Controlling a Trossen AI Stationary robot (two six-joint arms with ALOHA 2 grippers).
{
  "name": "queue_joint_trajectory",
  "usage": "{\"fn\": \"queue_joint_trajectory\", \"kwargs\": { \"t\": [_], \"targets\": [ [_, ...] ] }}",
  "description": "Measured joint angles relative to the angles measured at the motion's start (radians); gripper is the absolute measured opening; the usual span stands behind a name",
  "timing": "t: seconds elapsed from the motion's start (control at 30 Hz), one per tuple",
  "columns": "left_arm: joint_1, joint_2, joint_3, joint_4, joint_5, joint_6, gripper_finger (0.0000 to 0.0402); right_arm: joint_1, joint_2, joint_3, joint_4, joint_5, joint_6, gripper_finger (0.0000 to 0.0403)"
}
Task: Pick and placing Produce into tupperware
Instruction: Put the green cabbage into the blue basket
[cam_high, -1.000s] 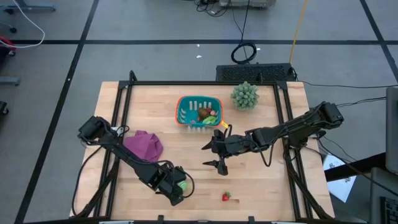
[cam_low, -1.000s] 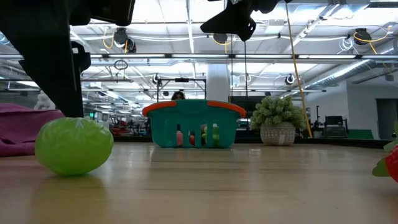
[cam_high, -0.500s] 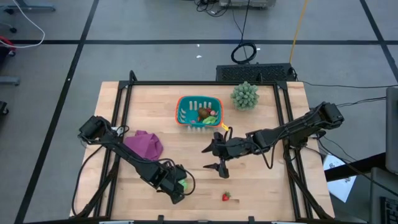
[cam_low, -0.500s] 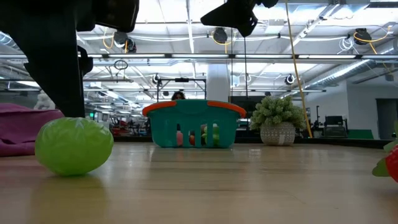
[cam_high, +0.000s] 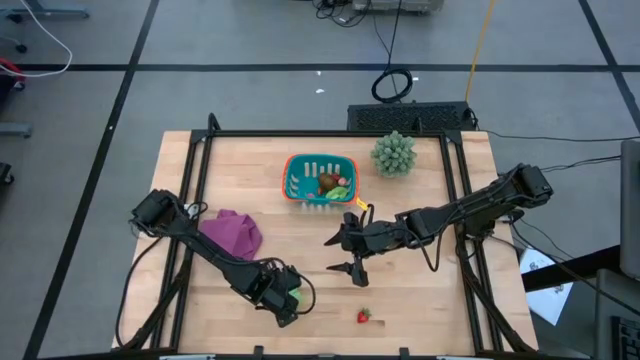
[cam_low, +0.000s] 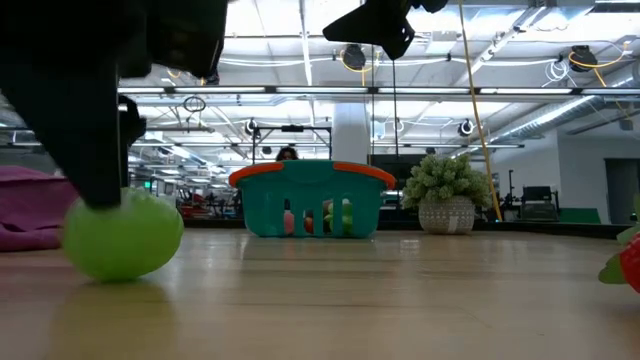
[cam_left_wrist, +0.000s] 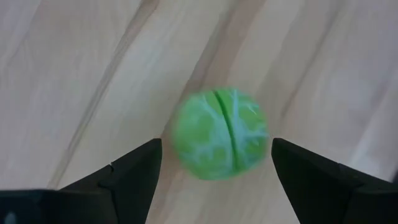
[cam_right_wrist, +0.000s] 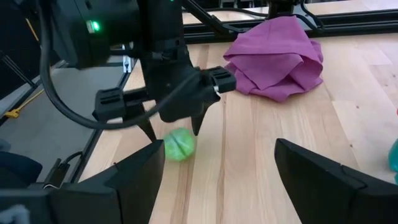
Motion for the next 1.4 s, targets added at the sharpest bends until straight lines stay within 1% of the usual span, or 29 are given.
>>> {"fn": "queue_joint_trajectory", "kwargs": {
  "t": [0.17, 0.3, 1.4],
  "targets": [
    [0.006, 0.027, 0.0, 0.01, 0.027, 0.011, 0.0308, 0.0, 0.0, 0.0, 0.002, 0.0, 0.016, 0.0295],
    [0.012, 0.037, 0.0, 0.01, 0.03, 0.013, 0.0308, 0.0, 0.0, 0.0, 0.003, 0.0, 0.026, 0.0295],
    [0.044, 0.033, 0.0, 0.019, 0.008, 0.064, 0.0308, 0.0, 0.0, 0.0, 0.002, 0.0, 0.026, 0.0295]
  ]
}}
